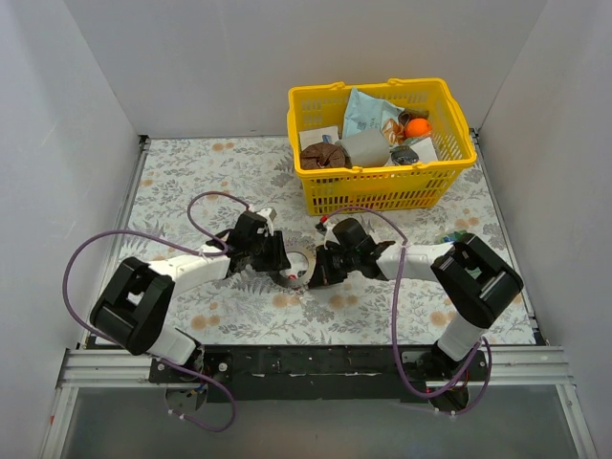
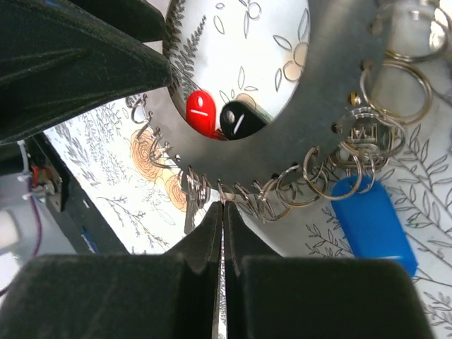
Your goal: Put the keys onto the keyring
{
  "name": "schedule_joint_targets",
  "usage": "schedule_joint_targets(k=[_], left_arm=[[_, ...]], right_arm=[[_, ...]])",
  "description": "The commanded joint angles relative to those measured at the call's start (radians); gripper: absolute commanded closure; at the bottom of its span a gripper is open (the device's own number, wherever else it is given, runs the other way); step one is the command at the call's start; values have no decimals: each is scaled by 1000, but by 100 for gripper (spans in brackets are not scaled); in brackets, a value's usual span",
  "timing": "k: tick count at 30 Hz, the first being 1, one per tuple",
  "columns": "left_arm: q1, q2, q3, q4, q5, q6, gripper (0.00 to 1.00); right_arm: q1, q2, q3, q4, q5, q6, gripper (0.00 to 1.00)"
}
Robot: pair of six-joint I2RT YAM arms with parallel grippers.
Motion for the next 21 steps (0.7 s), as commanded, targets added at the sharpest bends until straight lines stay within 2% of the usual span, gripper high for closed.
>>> schedule_joint_targets(k=[1, 6, 13, 21], left_arm=[[-6, -91, 46, -19, -36, 31, 60], [-4, -198, 36, 10, -27, 57, 55], [-4, -297, 3, 90, 6, 83, 40], [-4, -321, -16, 171, 230, 151, 24]], right_arm=[[-2, -40, 138, -219, 19, -277, 99], [-4, -50, 264, -396, 12, -496, 99], [-4, -76, 370, -509, -5, -693, 99], [-8, -116, 419, -561, -34, -822, 99]])
